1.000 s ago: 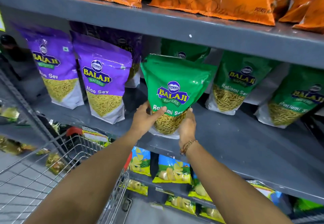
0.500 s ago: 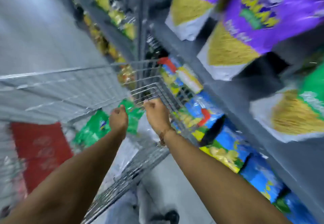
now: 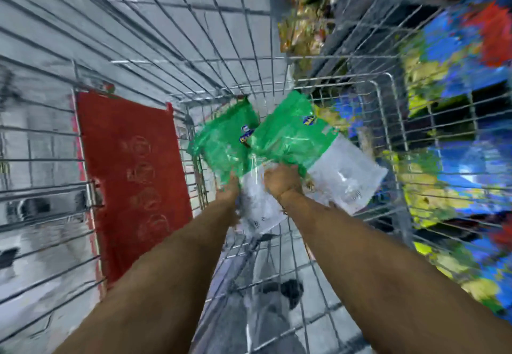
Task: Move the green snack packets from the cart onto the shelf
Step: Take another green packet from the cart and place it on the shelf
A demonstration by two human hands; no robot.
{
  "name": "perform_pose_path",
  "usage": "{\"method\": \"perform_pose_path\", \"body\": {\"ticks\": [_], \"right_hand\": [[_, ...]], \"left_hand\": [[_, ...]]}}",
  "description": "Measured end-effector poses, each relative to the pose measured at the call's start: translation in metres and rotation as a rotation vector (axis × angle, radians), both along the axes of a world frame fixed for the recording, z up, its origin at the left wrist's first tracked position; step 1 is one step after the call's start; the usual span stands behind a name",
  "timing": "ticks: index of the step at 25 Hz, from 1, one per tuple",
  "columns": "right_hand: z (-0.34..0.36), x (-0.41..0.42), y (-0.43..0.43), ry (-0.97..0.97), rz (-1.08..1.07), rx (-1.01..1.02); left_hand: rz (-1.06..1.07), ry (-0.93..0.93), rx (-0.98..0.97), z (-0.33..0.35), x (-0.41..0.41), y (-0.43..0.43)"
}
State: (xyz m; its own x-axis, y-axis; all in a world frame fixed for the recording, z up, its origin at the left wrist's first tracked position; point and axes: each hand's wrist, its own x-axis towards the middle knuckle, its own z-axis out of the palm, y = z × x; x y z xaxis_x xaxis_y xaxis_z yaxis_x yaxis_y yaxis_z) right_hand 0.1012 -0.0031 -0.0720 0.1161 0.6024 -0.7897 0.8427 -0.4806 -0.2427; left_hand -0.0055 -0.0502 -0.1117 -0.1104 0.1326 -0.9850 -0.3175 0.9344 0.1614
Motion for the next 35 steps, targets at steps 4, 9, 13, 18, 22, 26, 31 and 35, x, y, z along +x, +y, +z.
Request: {"method": "perform_pose_path", "body": {"ticks": [4,9,13,18,22,26,31,35], "right_hand": [[0.016,0.002,-0.002,-0.028,-0.145,0.072],[0.092,0.014,-0.014,0.028,-0.137,0.188],[0.184,0.042,-0.037,0.115,-0.294,0.47],[0.272,0.101,-0.109,0.317,-0.588,1.067],[0.319,0.175,-0.203,0.43,-0.862,1.407],[0.327,0.253,-0.28,0.357,-1.127,1.681],[0.346,0.352,-0.344,0.048,-1.414,1.827],[0.339,0.404,-0.364,-0.103,-1.365,1.714]], "left_hand": [[0.118,0.088,0.051,-0.005,0.001,-0.004],[0.255,0.201,0.146,0.084,0.025,-0.008],[0.275,0.328,0.339,0.181,0.059,-0.013],[0.302,0.275,0.942,0.295,0.129,-0.04],[0.156,0.172,1.332,0.348,0.219,-0.104],[-0.189,-0.047,1.661,0.378,0.31,-0.182],[-0.633,-0.317,1.651,0.4,0.419,-0.227],[-0.731,-0.36,1.448,0.388,0.481,-0.214]]}}
